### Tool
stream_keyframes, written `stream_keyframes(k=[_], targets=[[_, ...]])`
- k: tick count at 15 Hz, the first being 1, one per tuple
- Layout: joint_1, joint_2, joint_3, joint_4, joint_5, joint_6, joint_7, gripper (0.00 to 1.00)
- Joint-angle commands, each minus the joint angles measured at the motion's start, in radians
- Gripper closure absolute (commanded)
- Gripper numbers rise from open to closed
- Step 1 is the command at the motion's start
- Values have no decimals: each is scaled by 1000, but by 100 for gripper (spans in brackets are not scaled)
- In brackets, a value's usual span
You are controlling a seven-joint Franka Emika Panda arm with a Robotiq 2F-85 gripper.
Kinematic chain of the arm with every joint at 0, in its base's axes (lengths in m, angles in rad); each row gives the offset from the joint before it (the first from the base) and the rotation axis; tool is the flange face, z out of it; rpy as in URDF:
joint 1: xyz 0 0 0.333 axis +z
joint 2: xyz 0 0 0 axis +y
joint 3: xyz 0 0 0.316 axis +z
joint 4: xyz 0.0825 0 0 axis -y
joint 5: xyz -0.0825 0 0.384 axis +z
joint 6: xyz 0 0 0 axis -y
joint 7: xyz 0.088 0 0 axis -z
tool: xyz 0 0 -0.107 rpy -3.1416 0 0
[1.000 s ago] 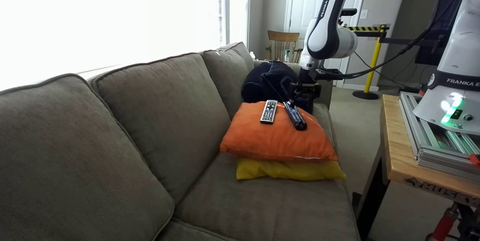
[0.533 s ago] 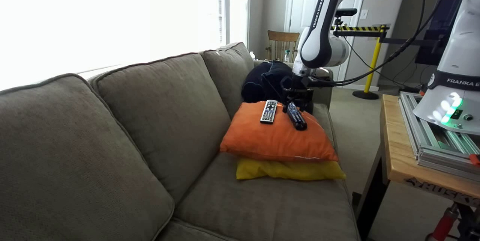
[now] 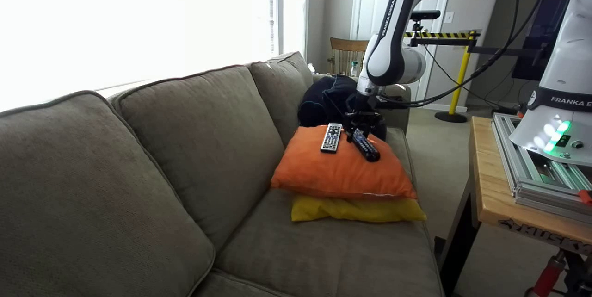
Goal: Put the black remote controller on the grey remote controller
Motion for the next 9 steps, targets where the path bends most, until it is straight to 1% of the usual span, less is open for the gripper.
stream_keyframes(k=[1, 2, 3, 4, 5, 6, 9], targets=[[26, 1, -25, 10, -21, -28, 38, 64], [44, -21, -41, -1, -15, -53, 48, 69], [64, -54, -58, -21, -12, -71, 56, 69], [83, -86, -75, -39, -12, -92, 61, 69], [120, -123, -112, -59, -12, -119, 69, 69], [141, -152, -136, -71, -15, -148, 74, 69], [211, -251, -224, -104, -55, -249, 77, 69]])
